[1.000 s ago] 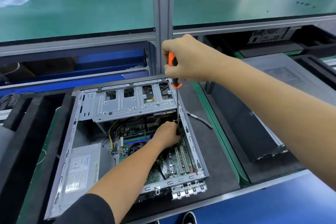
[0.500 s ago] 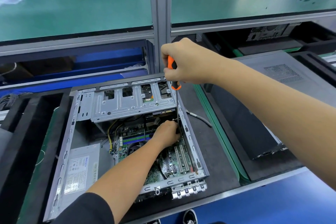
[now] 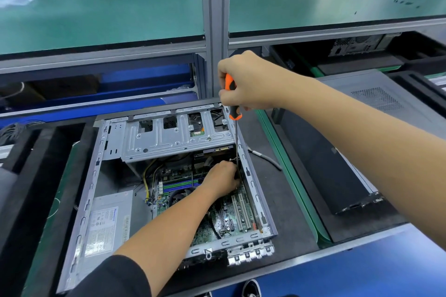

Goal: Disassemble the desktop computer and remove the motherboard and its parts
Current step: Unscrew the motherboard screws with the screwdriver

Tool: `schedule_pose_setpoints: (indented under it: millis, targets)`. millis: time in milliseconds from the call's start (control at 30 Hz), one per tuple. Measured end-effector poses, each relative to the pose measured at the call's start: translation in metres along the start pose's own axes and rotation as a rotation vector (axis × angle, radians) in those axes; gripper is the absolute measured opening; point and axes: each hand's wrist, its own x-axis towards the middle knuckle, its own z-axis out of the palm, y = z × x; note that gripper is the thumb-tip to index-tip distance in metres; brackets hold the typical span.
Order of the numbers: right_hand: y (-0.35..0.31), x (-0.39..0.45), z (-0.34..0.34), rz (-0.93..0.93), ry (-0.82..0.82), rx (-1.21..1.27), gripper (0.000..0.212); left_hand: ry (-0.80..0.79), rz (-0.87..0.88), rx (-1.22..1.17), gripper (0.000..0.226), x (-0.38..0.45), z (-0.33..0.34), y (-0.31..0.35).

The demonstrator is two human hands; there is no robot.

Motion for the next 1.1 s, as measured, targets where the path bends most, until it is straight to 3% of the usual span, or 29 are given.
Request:
schedule_pose_setpoints:
  millis: [267,467,700,800,967,1100]
  targets:
    - [-0.001,0.012,-0.006,0.033,-0.131,-0.245,0.030,-0.008,-0.029,-0.020,0.019,0.000,-0.003,0.003]
    - [0.001,0.015,-0.015,-0.022,-0.223,-0.292,0.037,-0.017,-0.039,-0.016,0.023,0.001,-0.004,0.004]
    - [-0.007,0.016,-0.013,-0.132,-0.356,-0.221,0.003,-0.011,-0.055,0.000,0.021,0.002,-0.003,0.004]
    - [-0.004,0.019,-0.014,-0.031,-0.346,-0.191,0.008,-0.014,-0.070,-0.012,0.022,0.002,-0.004,0.005]
    - [-0.005,0.017,-0.014,0.054,-0.306,-0.260,0.054,-0.025,-0.068,0.010,0.021,0.003,-0.003,0.006]
    - [-0.009,0.016,-0.016,-0.005,-0.357,-0.262,0.037,0.012,-0.069,0.046,0.032,0.003,-0.001,0.007]
